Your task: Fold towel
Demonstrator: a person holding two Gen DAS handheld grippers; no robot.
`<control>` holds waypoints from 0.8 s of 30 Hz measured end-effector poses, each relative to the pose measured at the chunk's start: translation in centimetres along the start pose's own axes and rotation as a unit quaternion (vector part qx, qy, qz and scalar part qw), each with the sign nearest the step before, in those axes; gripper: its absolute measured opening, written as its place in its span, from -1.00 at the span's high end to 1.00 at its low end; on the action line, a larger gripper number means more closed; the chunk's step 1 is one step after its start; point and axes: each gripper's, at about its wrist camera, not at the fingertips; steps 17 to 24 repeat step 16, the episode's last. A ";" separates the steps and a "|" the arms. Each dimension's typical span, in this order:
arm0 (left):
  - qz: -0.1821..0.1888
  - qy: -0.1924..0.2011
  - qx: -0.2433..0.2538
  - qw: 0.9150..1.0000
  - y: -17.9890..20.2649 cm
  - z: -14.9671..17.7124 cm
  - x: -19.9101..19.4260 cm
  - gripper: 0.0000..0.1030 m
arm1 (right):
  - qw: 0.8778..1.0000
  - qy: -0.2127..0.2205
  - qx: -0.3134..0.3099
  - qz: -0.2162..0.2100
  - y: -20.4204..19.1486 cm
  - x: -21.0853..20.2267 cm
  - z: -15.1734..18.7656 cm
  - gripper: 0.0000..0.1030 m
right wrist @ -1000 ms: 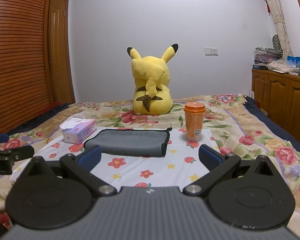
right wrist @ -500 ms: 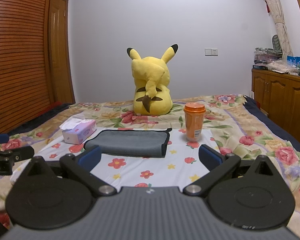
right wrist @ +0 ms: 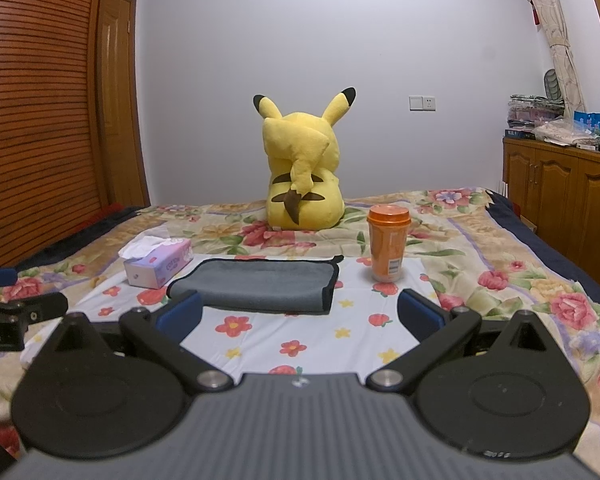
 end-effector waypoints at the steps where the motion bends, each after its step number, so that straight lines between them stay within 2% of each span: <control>1: 0.000 0.000 0.000 1.000 0.0 0.0 0.0 -1.00 | 1.000 0.000 0.000 0.000 0.0 0.0 0.0 -1.00; 24: 0.000 -0.001 0.000 1.000 0.1 0.0 0.0 -1.00 | 1.000 0.000 0.000 0.000 0.1 0.0 0.0 -1.00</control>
Point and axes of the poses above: each gripper's, at about its wrist camera, not at the fingertips, and x roughly the way its jaws point, y to its right, z to its underside, and after that the axes turned 11 degrees about -z, right-handed
